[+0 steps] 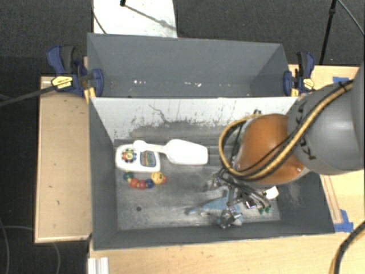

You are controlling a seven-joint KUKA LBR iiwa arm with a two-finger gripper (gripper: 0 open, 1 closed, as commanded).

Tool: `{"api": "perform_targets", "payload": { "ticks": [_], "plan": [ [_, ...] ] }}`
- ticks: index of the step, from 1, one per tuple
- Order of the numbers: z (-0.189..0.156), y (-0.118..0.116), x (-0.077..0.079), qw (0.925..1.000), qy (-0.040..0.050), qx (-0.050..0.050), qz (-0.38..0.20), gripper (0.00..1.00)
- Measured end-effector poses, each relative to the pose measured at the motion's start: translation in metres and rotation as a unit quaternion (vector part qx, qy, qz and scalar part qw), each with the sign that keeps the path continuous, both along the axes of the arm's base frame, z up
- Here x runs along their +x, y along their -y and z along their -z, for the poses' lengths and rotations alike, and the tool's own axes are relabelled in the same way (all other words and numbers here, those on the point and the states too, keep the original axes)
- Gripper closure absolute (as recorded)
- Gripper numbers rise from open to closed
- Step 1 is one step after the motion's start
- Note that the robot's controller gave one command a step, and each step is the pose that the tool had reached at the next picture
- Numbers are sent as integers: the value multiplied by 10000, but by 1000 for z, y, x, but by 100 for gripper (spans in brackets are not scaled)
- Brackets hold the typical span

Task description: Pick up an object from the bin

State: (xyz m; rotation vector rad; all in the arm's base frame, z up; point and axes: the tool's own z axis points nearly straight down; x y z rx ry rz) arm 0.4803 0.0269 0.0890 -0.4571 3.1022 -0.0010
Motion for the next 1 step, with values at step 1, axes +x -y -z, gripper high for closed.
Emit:
{"api": "perform_targets", "payload": {
  "ticks": [1],
  "plan": [
    [15,-5,-1,9998,16,7,187,100]
  ]
}}
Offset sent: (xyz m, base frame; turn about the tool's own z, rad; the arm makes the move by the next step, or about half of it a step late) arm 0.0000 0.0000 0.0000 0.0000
